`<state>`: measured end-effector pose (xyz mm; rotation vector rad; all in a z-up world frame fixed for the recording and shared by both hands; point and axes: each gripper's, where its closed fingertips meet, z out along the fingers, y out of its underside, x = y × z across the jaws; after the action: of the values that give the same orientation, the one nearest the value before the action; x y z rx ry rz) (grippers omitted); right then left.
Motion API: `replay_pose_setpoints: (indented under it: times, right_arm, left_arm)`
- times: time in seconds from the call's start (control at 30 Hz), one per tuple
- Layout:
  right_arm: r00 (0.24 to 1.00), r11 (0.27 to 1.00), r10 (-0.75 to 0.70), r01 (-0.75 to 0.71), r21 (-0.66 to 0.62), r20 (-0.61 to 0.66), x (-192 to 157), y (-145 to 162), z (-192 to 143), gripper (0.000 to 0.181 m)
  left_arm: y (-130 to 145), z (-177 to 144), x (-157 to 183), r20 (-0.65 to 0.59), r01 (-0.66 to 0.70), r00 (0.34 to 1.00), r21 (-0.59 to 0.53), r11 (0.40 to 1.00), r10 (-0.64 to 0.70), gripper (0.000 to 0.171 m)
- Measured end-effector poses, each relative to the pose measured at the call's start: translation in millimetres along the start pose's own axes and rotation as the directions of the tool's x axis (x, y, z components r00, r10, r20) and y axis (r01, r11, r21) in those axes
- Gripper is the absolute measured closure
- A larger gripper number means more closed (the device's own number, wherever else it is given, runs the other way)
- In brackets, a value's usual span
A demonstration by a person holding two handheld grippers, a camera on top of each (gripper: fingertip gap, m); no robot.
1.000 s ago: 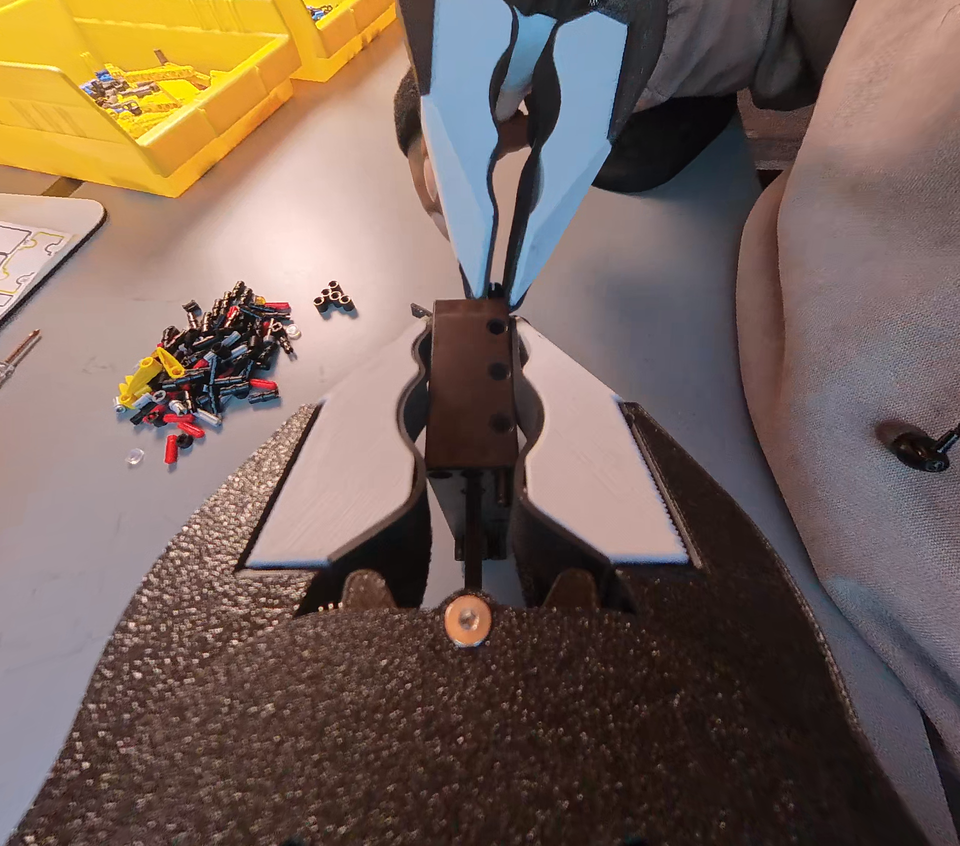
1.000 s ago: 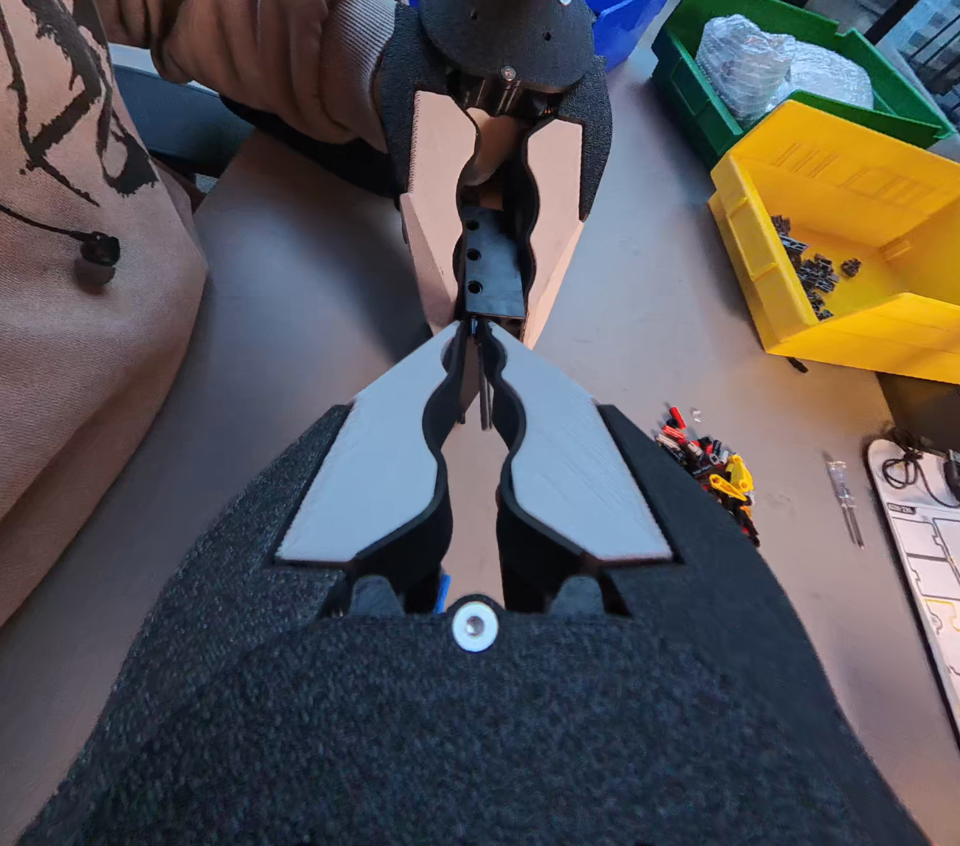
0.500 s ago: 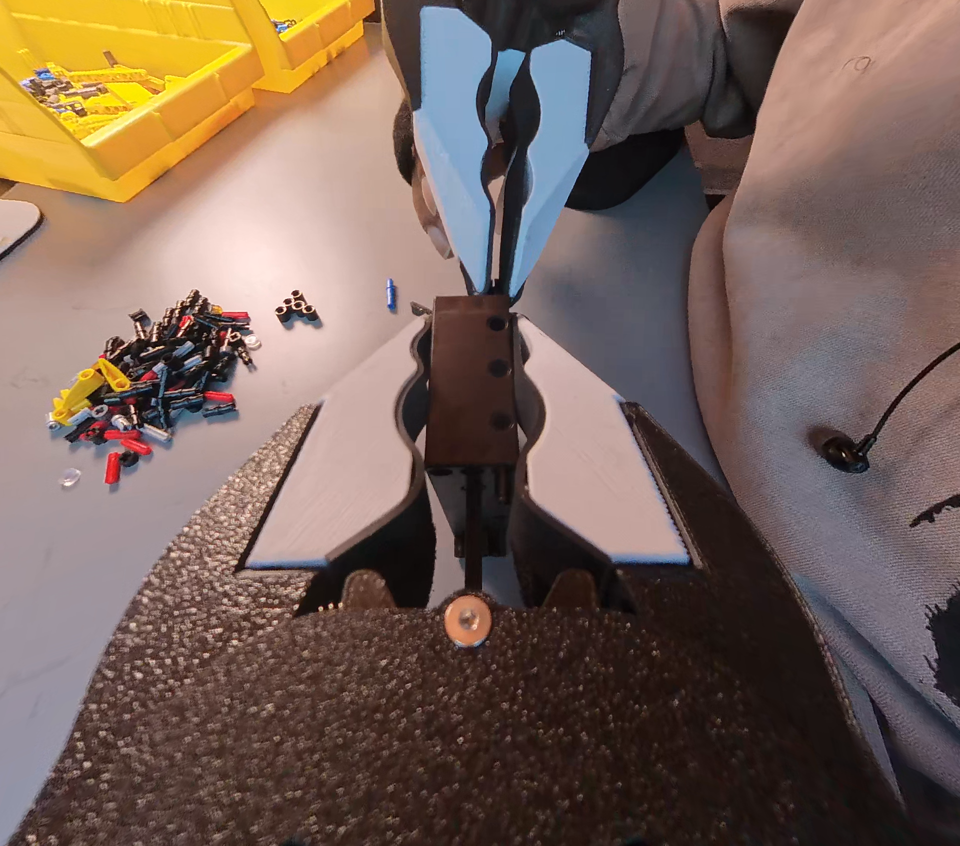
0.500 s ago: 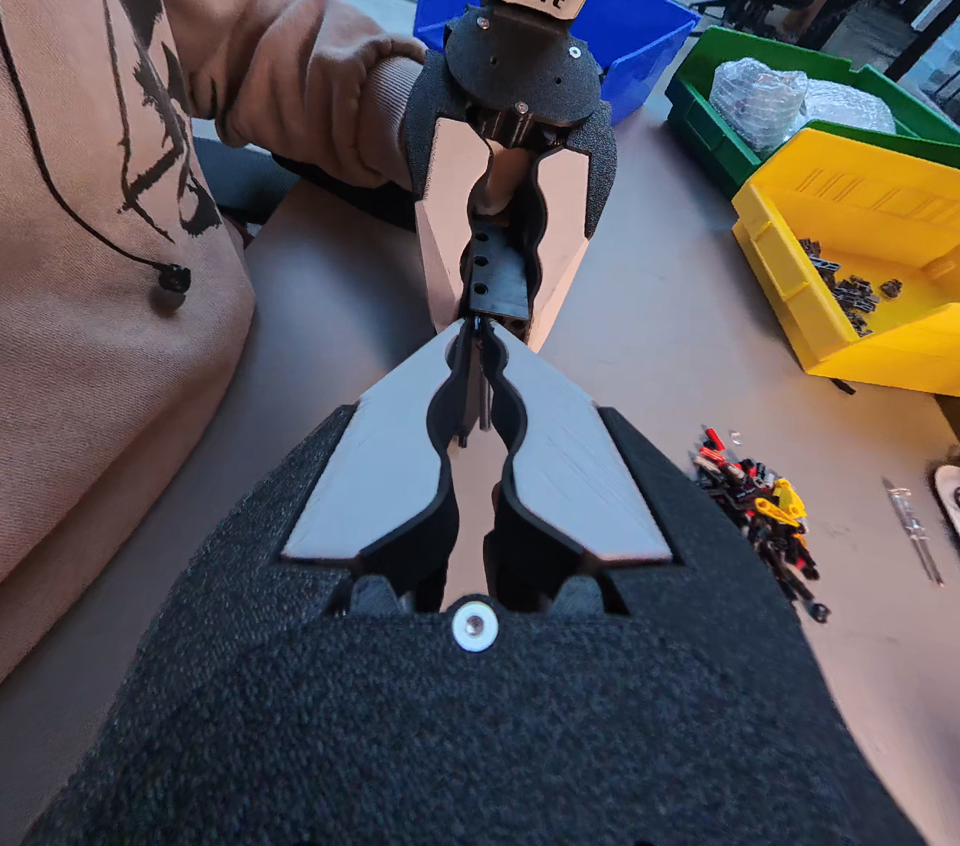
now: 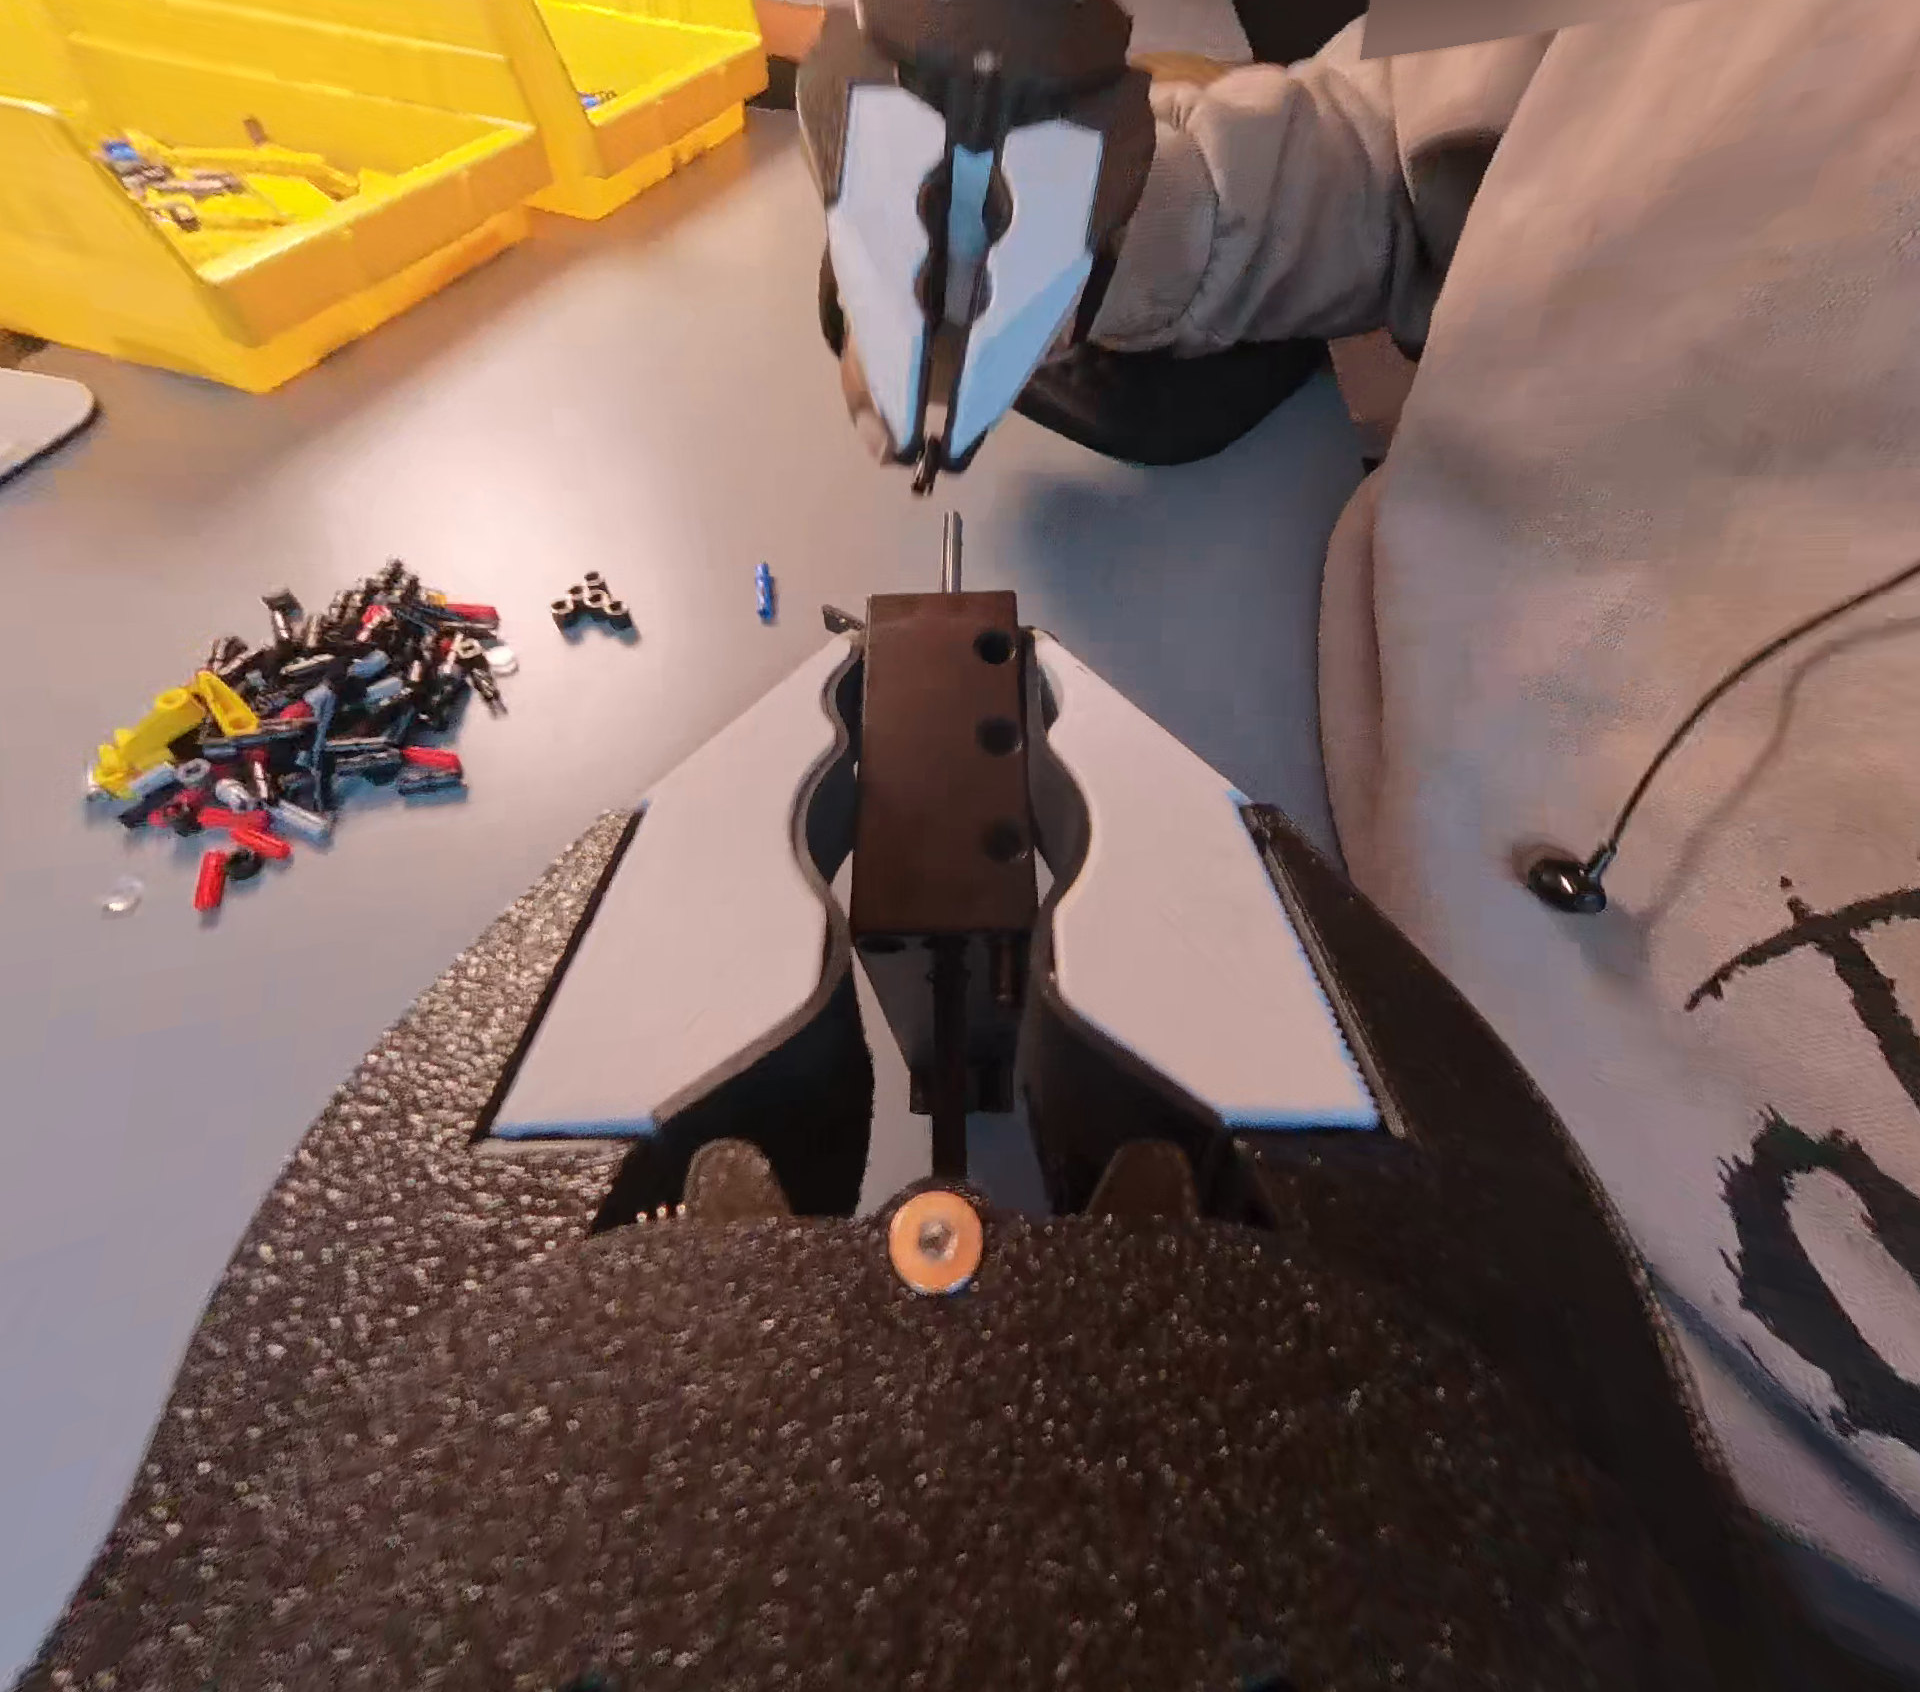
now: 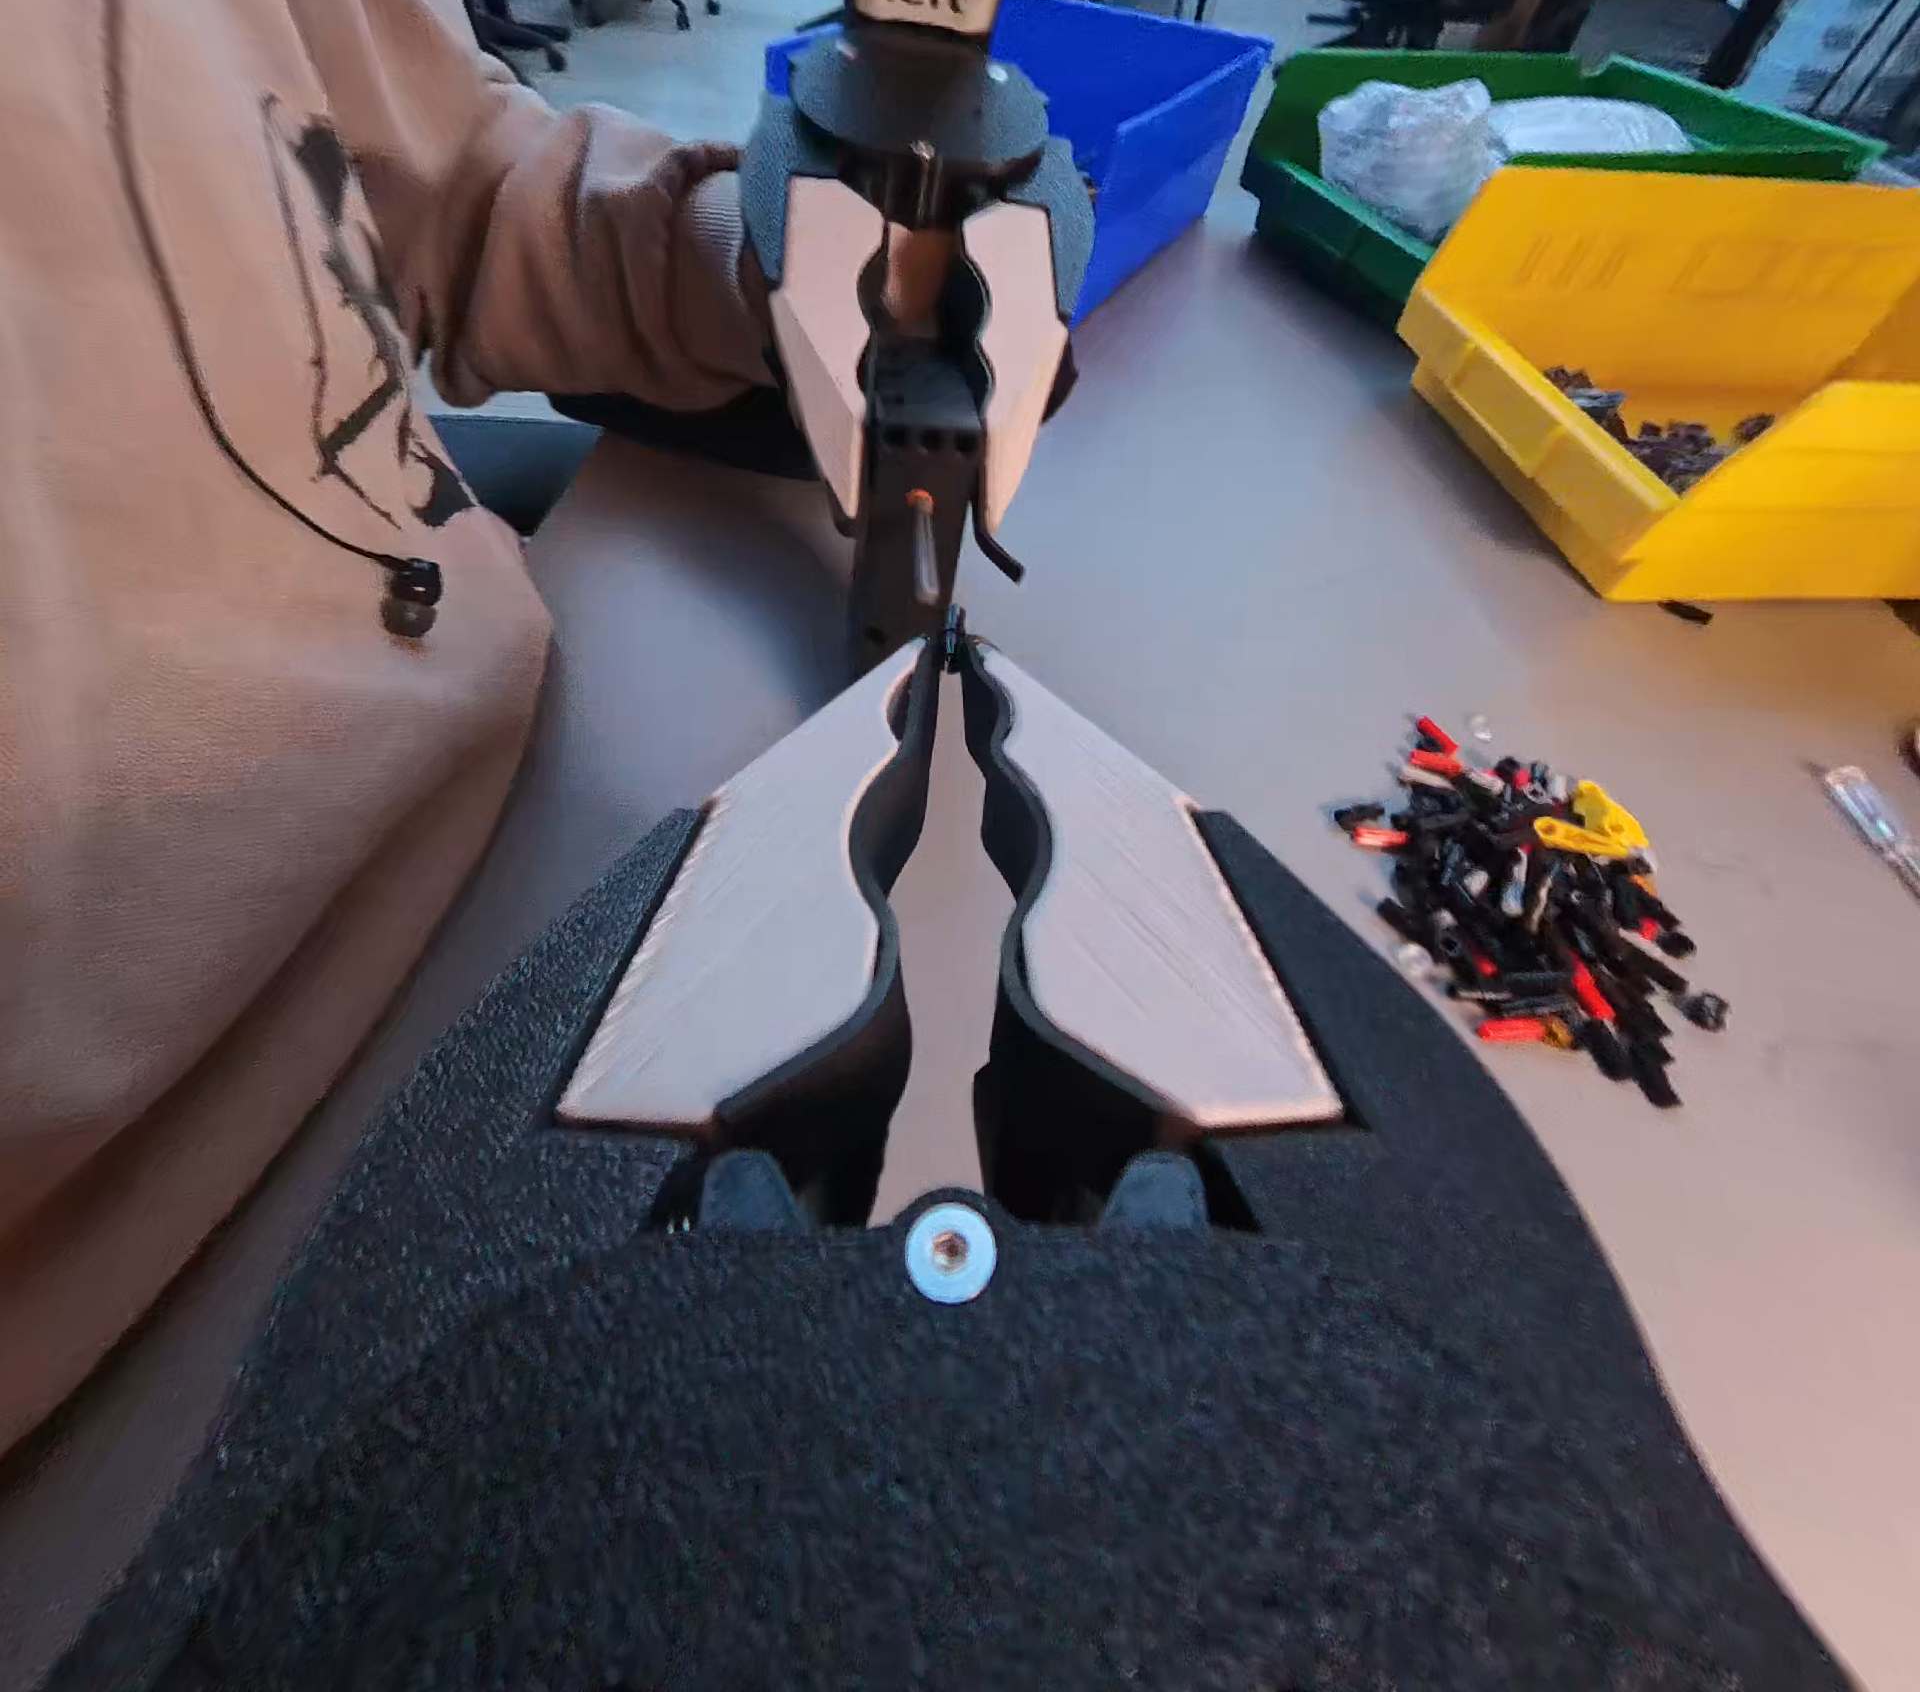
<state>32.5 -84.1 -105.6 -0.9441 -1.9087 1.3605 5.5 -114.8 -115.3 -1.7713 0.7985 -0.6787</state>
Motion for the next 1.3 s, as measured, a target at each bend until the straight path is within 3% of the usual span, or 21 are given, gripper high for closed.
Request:
replay_pose_setpoints:
  times: [0.1,0.17,0.27,0.3,0.43,0.6,0.83,1.07,1.13,1.23,1.3]
  right_arm:
    - [0.996,0.986,0.042,-0.054,-0.160,-0.079,29,38,-3,0.178]
    - [0.991,0.950,-0.029,-0.014,-0.312,-0.132,41,69,-4,0.177]
    - [0.987,0.912,-0.074,0.010,-0.410,-0.141,42,88,4,0.175]
    - [0.984,0.902,-0.096,0.023,-0.432,-0.148,44,92,6,0.167]
    - [0.990,0.955,-0.078,0.039,-0.294,-0.121,35,51,9,0.143]
    - [0.971,0.935,-0.239,0.224,-0.274,-0.023,7,11,26,0.155]
    - [0.945,0.893,-0.323,0.321,-0.317,0.048,2,11,48,0.178]
    - [0.937,0.869,-0.339,0.347,-0.354,0.085,5,8,50,0.180]
    - [0.948,0.894,-0.309,0.316,-0.319,0.073,6,5,50,0.180]
    - [0.976,0.946,-0.218,0.209,-0.250,-0.009,22,-1,24,0.180]
    - [0.978,0.954,-0.193,0.169,-0.248,-0.077,31,0,0,0.180]
  left_arm:
    - [-6,-6,-13,0.021,0.036,0.999,0.028,0.999,-0.037,0.146]
    - [-8,-8,-13,0.022,0.029,0.999,0.055,0.998,-0.031,0.146]
    - [-9,-7,-12,0.019,0.029,0.999,0.076,0.997,-0.031,0.146]
    - [-8,-7,-11,0.019,0.019,1.000,0.074,0.997,-0.021,0.146]
    - [-5,-5,-10,0.031,-0.003,1.000,0.054,0.999,0.002,0.146]
    - [3,3,-10,0.040,-0.038,0.998,-0.009,0.999,0.038,0.146]
    - [5,6,-8,0.056,-0.078,0.995,-0.030,0.997,0.079,0.145]
    - [18,3,-12,0.057,-0.080,0.995,-0.120,0.990,0.087,0.145]
    - [18,1,-13,0.050,-0.061,0.996,-0.128,0.990,0.068,0.145]
    - [25,-31,-39,0.164,0.029,0.986,-0.101,0.995,-0.012,0.145]
    - [27,-44,-39,0.146,0.087,0.986,-0.051,0.995,-0.078,0.146]
